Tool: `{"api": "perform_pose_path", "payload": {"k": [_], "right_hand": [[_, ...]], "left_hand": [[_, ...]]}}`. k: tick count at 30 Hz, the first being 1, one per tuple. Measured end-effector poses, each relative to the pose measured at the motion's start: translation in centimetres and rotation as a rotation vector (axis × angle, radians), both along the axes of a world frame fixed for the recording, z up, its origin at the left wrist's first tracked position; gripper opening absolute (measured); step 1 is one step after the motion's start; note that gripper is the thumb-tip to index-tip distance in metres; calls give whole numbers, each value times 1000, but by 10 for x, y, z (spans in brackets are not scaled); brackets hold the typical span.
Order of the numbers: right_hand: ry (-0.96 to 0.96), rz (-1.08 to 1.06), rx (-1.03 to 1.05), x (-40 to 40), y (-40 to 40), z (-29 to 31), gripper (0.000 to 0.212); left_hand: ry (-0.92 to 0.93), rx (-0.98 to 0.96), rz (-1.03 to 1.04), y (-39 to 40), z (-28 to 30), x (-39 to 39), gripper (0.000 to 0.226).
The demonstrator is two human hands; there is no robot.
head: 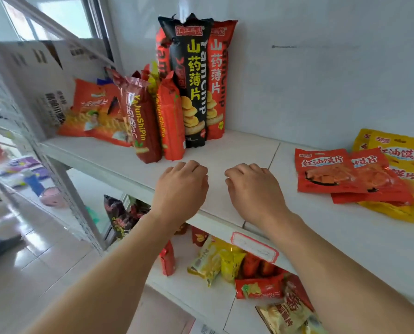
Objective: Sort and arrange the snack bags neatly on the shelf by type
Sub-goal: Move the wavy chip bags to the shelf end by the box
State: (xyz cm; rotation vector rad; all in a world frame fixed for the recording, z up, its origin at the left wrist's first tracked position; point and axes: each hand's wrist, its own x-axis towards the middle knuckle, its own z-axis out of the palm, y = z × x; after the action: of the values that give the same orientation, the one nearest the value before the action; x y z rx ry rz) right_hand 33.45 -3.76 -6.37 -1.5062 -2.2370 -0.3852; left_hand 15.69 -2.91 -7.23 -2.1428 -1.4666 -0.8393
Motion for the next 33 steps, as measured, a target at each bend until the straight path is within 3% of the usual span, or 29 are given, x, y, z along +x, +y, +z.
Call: {"api": "perform_pose_path", "payload": {"k": [10,15,19,23,29,33], "right_hand": [[174,72,8,-184,27,13,27],[259,43,-54,-272,58,23,27],[336,31,-110,-321,89,28,27],[456,-7,-183,-355,137,31,31],[658,-118,-306,-387,225,22,55],[655,-276,-353,-400,269,18,68]], "left_hand": [[-49,30,77,30,11,-178,9],[-86,35,67,64,15,-260,20],[-152,30,66,95,18,-304,8],[-235,-42,91,137,21,-335,16],[-454,-246,167,213,31,-367,42],[-617,-416,230,270,34,-387,56]]}}
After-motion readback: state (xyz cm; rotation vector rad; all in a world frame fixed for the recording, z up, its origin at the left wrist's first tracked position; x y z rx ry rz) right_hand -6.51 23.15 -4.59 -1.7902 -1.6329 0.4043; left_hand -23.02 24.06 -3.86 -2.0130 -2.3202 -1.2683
